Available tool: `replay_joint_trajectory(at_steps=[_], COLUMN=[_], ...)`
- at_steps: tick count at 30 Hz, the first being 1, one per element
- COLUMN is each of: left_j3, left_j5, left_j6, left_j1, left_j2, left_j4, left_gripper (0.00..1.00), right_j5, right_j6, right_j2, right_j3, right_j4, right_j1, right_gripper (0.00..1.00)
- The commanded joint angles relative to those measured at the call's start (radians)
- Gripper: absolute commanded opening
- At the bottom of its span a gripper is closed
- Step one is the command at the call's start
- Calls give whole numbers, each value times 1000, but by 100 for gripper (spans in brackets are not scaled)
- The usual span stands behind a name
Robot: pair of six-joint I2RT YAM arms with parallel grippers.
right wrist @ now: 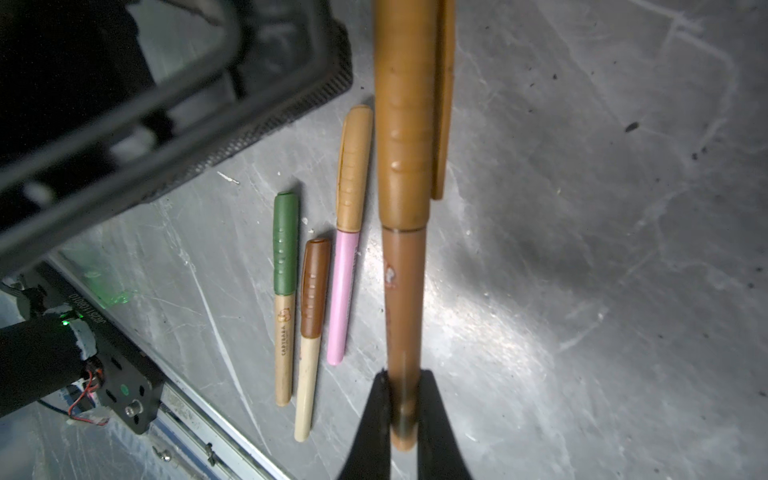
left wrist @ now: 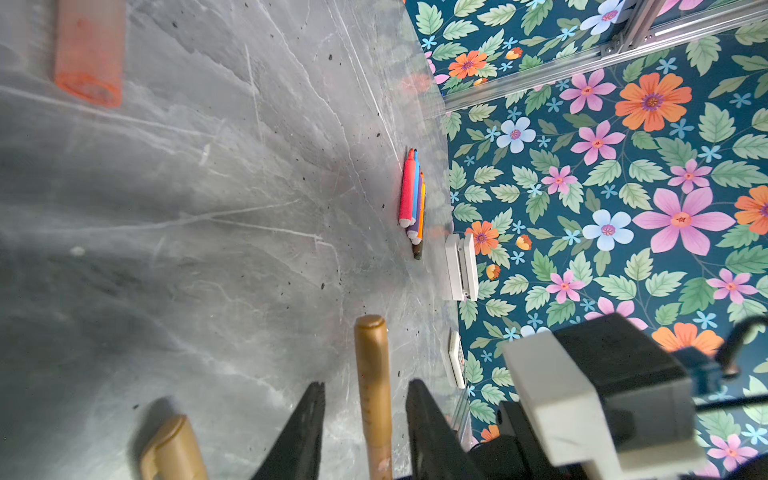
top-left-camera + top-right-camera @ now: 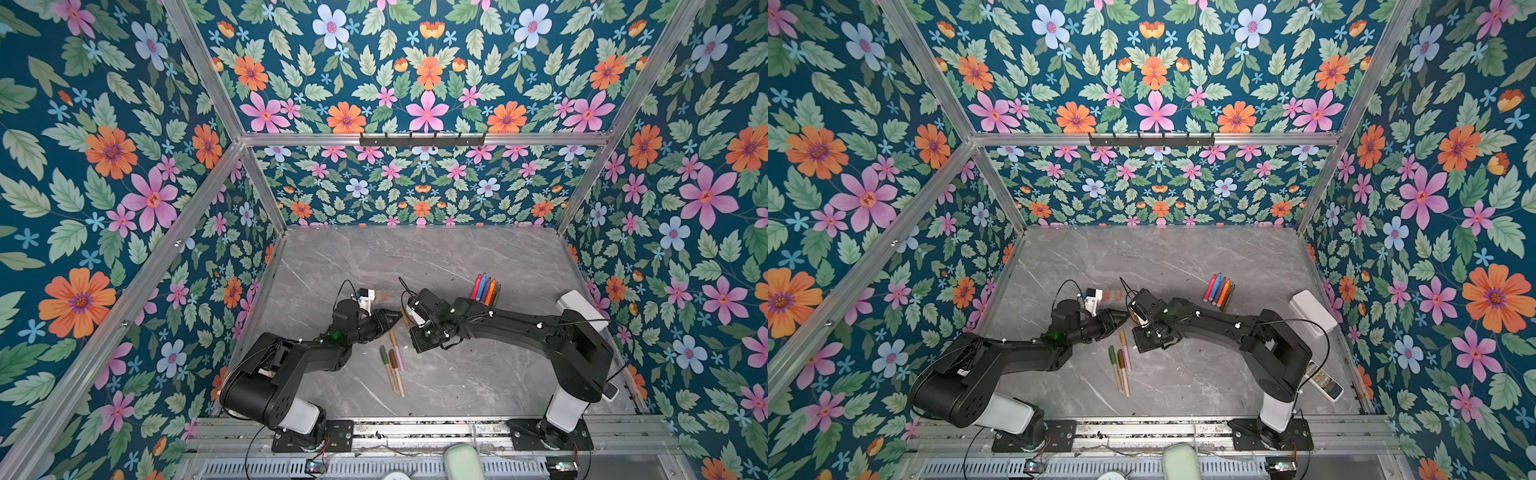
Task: Open the pen caps
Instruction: 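Lift the tan-capped pen toward the left gripper while the left gripper approaches, then close the left gripper on the tan cap of the held pen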
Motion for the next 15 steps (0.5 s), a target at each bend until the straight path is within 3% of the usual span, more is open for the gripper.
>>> replay_joint_trajectory(at_steps=[1, 15], left_j3=[8, 13], left_j5=[-2, 4], left_j6=[4, 2], left_j1=[-4, -9], left_j2=[9, 29], left_j4=[40, 53], left_gripper=[37, 36], right_j5=[-24, -59], right_j6=[-1, -17], right_j2=[0, 32], right_j3=[4, 37], right_j4=[19, 11], right_j1=[2, 28], right_gripper=[0, 0])
